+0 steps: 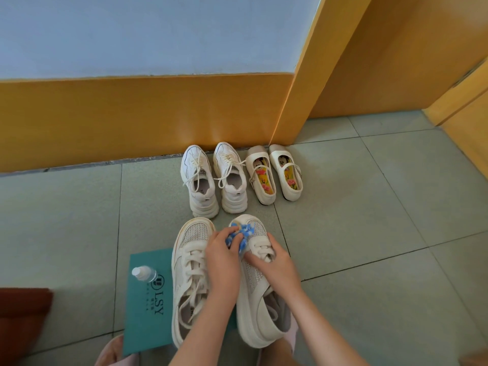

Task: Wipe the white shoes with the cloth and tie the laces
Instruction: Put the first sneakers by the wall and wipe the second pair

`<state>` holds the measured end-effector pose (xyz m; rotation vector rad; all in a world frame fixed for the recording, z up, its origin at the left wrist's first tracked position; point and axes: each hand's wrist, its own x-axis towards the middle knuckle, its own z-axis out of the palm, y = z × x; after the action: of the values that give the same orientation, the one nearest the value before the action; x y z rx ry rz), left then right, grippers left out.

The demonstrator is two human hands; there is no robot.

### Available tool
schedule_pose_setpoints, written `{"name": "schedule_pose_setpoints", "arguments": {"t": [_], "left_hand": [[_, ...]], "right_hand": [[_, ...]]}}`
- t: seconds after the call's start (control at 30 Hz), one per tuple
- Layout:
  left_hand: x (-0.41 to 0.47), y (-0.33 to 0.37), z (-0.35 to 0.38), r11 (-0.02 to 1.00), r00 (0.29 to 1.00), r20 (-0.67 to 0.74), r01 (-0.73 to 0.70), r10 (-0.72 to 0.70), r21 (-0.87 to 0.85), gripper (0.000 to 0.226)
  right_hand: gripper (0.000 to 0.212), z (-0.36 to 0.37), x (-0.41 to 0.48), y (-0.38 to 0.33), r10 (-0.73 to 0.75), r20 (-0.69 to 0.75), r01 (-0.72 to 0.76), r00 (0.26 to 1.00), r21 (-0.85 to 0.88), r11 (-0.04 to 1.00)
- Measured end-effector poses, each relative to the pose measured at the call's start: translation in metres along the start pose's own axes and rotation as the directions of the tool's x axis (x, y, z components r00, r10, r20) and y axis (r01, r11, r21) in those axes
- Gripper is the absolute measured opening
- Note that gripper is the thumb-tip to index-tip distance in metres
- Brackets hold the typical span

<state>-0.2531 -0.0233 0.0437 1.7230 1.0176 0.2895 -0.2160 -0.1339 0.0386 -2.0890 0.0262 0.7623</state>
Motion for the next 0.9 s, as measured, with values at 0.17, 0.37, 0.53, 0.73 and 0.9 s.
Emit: {"name": "schedule_pose_setpoints", "arguments": {"t": [0.17, 0.37, 0.53, 0.73, 0.9], "left_hand": [[-0.025, -0.01, -0.002, 1.0, 1.0, -0.01, 0.027, -0.027, 0.007, 0.021], [-0.047, -0.015, 0.001, 0.998, 0.998, -0.054, 0.047, -0.045, 0.042, 0.02], [-0.064, -0.02, -0.001, 0.998, 0.998, -0.038, 0.057, -0.056, 0.017, 0.019], [-0.094, -0.04, -0.006, 0.994, 0.994, 0.023, 0.109, -0.109, -0.02, 0.019], [-0.104, -0.049, -0.013, 0.992, 0.991, 0.071, 0.118, -0.116, -0.036, 0.018]], "right_hand": [[0.087, 0.001, 0.006, 0.006, 0.01, -0.01, -0.01, 1.0, 0.022, 1.0], [0.083, -0.004, 0.01, 0.008, 0.027, 0.015, -0.028, 1.0, 0.069, 0.997], [0.077, -0.005, 0.011, 0.009, 0.027, 0.018, -0.029, 0.999, 0.094, 0.995], [0.077, -0.004, 0.008, 0.01, 0.017, 0.021, -0.018, 1.0, 0.08, 0.997], [0.095, 0.0, 0.005, 0.01, 0.018, -0.003, -0.018, 1.0, 0.042, 0.999]]}}
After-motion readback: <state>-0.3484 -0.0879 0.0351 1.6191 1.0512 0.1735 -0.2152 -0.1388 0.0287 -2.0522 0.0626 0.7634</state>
